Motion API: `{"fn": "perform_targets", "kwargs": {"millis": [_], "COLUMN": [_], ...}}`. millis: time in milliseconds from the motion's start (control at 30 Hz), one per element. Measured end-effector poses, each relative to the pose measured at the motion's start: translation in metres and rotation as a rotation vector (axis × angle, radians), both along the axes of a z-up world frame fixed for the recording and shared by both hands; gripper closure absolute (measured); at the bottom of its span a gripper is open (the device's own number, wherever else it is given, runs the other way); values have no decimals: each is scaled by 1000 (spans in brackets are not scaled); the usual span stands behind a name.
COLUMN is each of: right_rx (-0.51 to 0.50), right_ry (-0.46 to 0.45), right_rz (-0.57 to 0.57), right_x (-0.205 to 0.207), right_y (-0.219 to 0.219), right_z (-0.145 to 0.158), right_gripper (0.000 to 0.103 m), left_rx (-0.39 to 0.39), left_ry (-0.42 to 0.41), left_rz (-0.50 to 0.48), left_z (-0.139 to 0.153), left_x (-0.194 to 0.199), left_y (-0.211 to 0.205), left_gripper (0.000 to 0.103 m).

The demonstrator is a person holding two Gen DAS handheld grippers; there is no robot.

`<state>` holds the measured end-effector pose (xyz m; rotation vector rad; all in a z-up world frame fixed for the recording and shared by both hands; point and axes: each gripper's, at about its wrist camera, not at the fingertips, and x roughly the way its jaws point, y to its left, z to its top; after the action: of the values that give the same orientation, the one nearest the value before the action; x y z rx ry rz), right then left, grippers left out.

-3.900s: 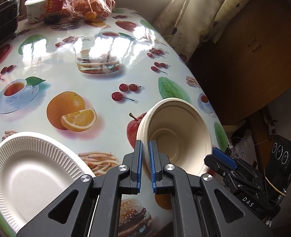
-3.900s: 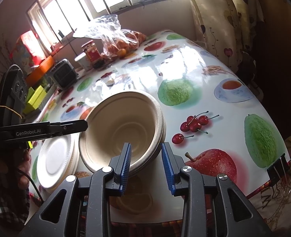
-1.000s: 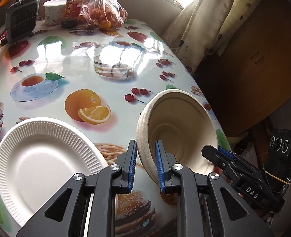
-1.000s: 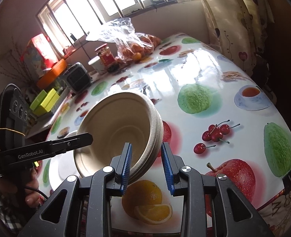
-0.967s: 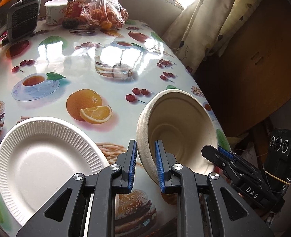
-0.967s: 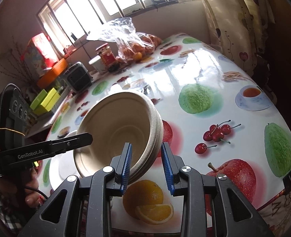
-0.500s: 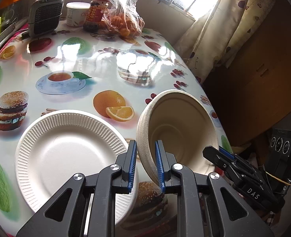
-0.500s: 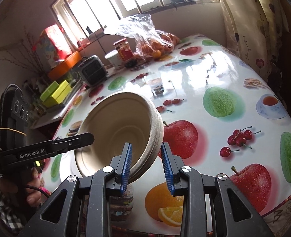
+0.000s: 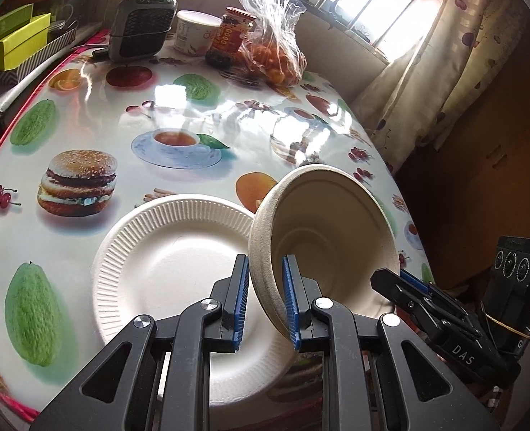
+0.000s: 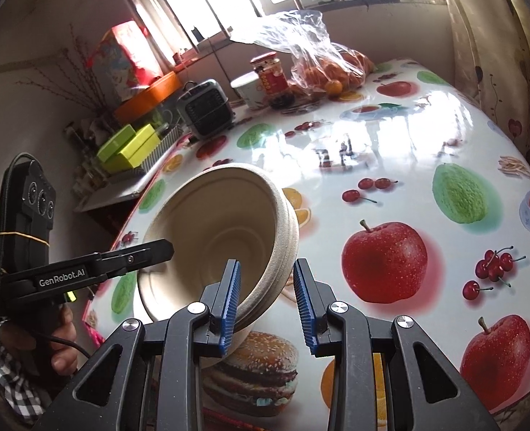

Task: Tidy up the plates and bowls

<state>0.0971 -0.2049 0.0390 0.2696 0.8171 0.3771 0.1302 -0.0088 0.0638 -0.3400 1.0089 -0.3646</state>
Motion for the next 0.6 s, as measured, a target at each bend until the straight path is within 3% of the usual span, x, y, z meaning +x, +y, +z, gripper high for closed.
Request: {"fn": "perform_targets", "kwargs": {"millis": [600], "right_rx": [-5], "right_ry": [45], "right_rz": [141], "right_x": [17], "right_y": [54], "right_z": [-11], "right_gripper": [73], "left_rx": [0], "left_ry": [23], "left_rz": [145], "left_z": [-10], "left_x": [-20], "left_y": [53], "left_gripper": [83]}}
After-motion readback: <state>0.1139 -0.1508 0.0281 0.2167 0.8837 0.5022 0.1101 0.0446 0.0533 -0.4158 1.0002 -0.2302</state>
